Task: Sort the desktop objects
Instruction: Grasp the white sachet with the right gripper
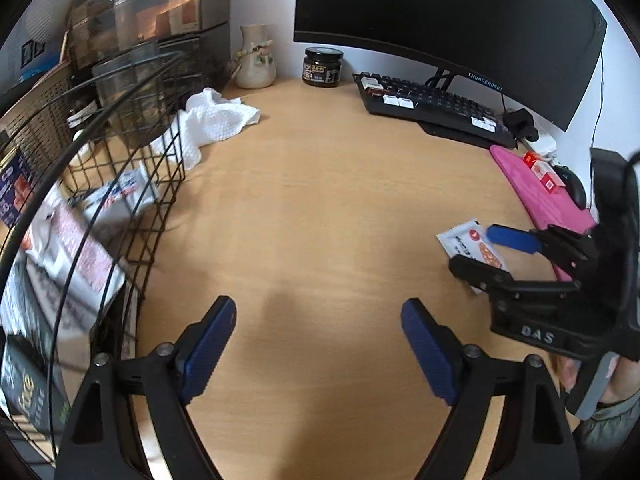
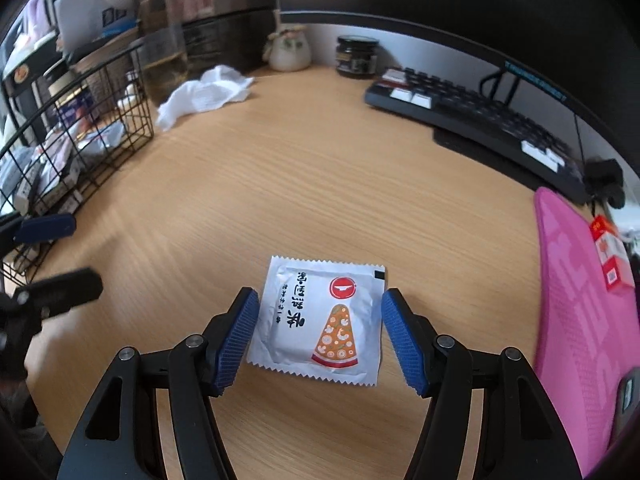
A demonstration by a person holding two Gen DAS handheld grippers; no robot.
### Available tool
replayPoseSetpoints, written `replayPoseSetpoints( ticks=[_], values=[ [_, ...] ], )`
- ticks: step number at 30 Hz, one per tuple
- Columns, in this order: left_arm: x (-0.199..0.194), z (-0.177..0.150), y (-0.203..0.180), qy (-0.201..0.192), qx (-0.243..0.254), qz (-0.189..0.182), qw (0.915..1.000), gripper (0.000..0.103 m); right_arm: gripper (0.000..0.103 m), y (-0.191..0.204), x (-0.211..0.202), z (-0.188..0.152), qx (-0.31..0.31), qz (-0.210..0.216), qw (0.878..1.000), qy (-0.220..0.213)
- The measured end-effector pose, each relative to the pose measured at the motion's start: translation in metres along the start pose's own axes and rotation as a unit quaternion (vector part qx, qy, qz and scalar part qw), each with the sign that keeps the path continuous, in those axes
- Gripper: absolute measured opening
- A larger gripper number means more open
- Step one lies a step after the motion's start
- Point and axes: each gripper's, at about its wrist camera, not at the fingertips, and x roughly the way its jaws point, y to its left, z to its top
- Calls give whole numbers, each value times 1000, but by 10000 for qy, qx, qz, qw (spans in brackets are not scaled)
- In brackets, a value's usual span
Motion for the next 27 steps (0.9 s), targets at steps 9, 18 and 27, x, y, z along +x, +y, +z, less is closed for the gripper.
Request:
replayPoseSetpoints(
  ticks=[9,18,27],
  values=[
    [4,3,6,-2,-98,56,9999,85,57,1,-1,2,-35,11,10000,-2],
    [5,0,5,13,-7,54,10000,85,30,13,-5,1,-176,-191,9997,-47],
    [2,0,6,-39,-18,46,10000,85,22,13,-8,0,-142,-190,9997,-84]
  ],
)
